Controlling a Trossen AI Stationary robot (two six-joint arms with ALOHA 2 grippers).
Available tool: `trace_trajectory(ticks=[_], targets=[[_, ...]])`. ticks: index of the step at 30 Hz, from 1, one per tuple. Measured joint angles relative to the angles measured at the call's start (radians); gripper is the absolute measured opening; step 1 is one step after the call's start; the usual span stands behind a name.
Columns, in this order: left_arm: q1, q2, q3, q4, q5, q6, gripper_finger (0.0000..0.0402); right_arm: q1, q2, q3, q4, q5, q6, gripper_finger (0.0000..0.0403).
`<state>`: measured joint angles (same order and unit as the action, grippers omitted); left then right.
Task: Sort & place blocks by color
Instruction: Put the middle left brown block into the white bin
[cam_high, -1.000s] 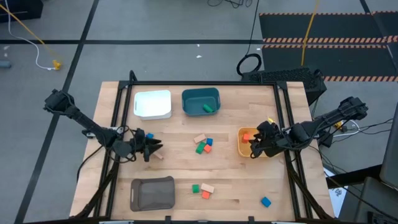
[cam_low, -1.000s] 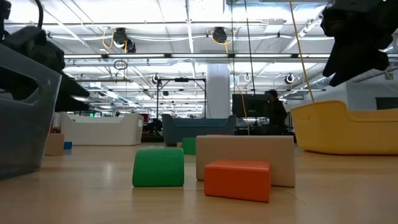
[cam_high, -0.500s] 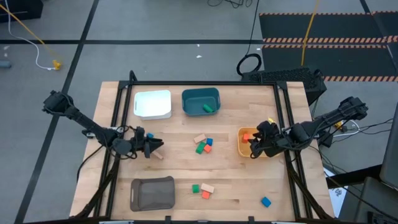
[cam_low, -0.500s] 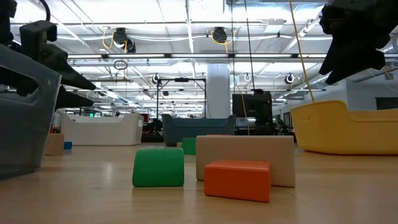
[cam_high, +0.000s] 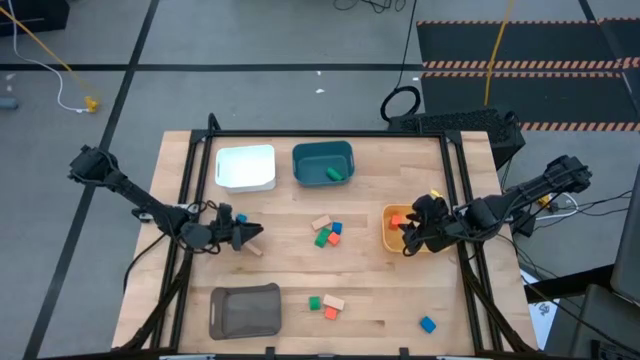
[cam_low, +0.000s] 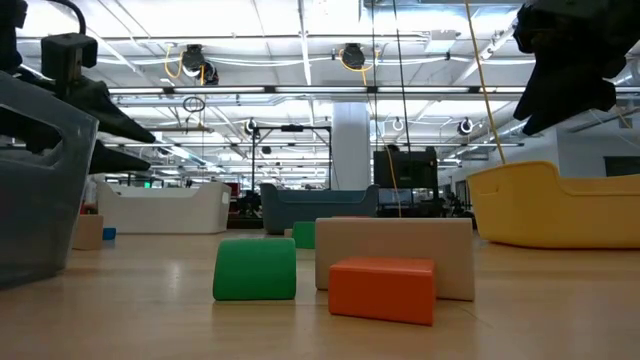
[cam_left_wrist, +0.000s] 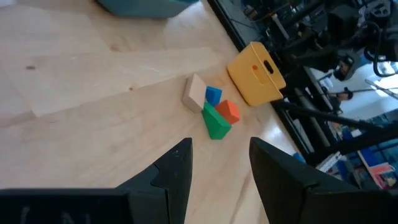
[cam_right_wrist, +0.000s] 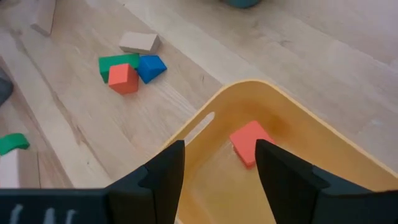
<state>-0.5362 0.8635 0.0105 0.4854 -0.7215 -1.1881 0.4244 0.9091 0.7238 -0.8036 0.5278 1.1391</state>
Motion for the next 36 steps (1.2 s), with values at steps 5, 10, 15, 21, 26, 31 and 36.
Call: trace_trajectory(ticks=[5,10,15,21,26,31,36], targets=[[0.013,0.0,0.0,0.0,-0.089,0.002,0.0161,0.0,0.0,0.0,0.0,0.0,-0.042,0.0187],[0.055,0.0,0.0,0.034,-0.06,-0.07,0.0161,0.0,0.0,0.0,0.008,0.0,-0.049,0.0187],[0.094,0.0,0.005,0.154,0.022,0.071,0.0161,0.0,0.0,0.0,0.031,0.022,-0.055,0.0187],[0.151,0.0,0.116,0.098,0.169,0.29,0.0161,0.0,0.0,0.0,0.074,0.023,-0.112,0.0187],[0.189,0.0,0.239,-0.156,0.301,0.384,0.0161,0.0,0.0,0.0,0.1,0.023,-0.115,0.0187],[0.201,0.0,0.326,-0.441,0.436,0.407,0.0161,0.0,0.0,0.0,0.1,0.022,-0.114,0.0187],[0.182,0.0,0.383,-0.587,0.614,0.467,0.0161,0.0,0.0,0.0,0.1,0.023,-0.111,0.0187]])
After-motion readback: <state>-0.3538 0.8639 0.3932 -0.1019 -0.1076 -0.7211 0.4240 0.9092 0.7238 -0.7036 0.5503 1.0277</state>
